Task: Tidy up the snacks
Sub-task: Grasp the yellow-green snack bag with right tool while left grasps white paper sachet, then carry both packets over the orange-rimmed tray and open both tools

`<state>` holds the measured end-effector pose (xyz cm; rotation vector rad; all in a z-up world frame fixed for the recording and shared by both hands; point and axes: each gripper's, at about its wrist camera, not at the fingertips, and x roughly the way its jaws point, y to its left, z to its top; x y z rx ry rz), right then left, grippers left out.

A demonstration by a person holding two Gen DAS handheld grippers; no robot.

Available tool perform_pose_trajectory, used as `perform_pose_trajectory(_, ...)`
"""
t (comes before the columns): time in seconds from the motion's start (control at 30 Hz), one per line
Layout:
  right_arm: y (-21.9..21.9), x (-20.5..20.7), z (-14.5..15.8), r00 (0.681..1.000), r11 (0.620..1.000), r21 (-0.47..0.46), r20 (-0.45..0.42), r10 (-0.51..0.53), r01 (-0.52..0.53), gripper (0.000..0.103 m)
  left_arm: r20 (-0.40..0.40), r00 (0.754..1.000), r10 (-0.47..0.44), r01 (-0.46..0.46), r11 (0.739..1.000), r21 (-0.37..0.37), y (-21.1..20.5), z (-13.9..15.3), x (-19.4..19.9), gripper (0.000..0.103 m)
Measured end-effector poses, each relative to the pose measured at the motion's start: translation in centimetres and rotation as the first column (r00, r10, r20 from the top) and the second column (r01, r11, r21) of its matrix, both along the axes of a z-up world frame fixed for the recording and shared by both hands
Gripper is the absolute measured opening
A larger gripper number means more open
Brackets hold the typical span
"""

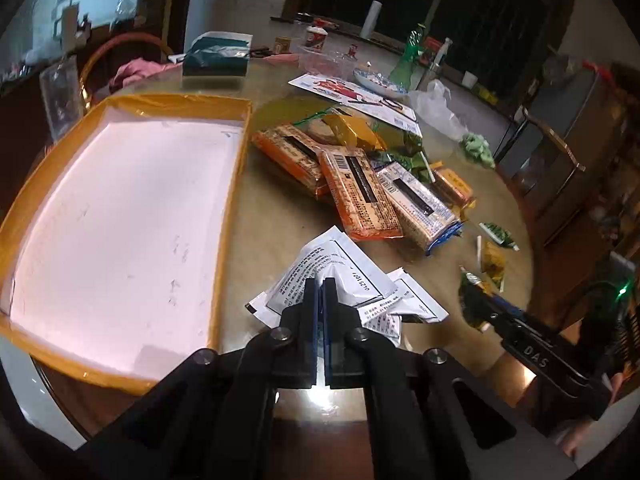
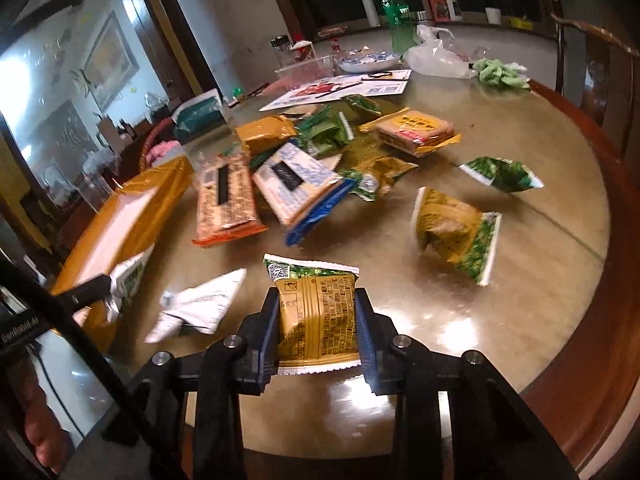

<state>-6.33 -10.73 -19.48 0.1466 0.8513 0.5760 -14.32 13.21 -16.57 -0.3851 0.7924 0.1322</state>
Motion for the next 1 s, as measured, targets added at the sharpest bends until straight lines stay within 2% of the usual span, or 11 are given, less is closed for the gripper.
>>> perform_pose_trajectory(0.17,1.7,-0.7,0.8,0.999,1.0,0.016,0.029,0.022,-0.022,0.034,0.031,0.999,0.027,-0.025,0.997,-0.076,1.7,0.6,-2.2,0.002)
perform_pose_trajectory(0.33,2.9,-0.6,1.0,0.999,0.999,0.021,0.023,0.034,-0.034,0.034,0.04,0.999,0.033,-0.028,0.991,-0.129,2.3,0.3,-3.1,0.002)
perform_pose_trajectory(0.57,3.4,-0.3,-0.4,1.0,0.999,0.031,0.004,0.023,-0.023,0.034,0.023,1.0,0.004,-0.001,0.99,-0.144,1.9,0.1,-2.5,0.002)
perform_pose_trajectory(0.67,3.4,-0.5,0.0,0.999,0.998,0.048,0.024,0.034,-0.035,0.034,0.025,1.0,0.012,-0.008,0.987,-0.16,2.5,0.8,-3.0,0.002)
perform_pose_trajectory(0.73,3.5,-0.8,0.2,0.999,0.999,0.038,0.023,0.03,-0.031,0.034,0.055,0.998,0.028,-0.018,0.985,-0.173,3.5,2.2,-4.1,0.002)
perform_pose_trajectory(0.8,3.9,-1.5,1.4,0.997,0.997,0.054,0.047,0.058,-0.061,0.034,0.092,0.995,0.044,-0.029,0.986,-0.166,4.4,3.7,-5.3,0.002)
perform_pose_trajectory(0.87,4.9,-2.6,3.4,0.99,0.989,0.082,0.083,0.114,-0.12,0.034,0.113,0.989,0.09,-0.075,0.989,-0.129,5.6,5.2,-6.5,0.002)
perform_pose_trajectory(1.0,8.7,-4.2,6.6,0.961,0.961,0.108,0.137,0.239,-0.254,0.034,0.111,0.977,0.181,-0.176,0.983,-0.052,8.6,6.4,-8.0,0.002)
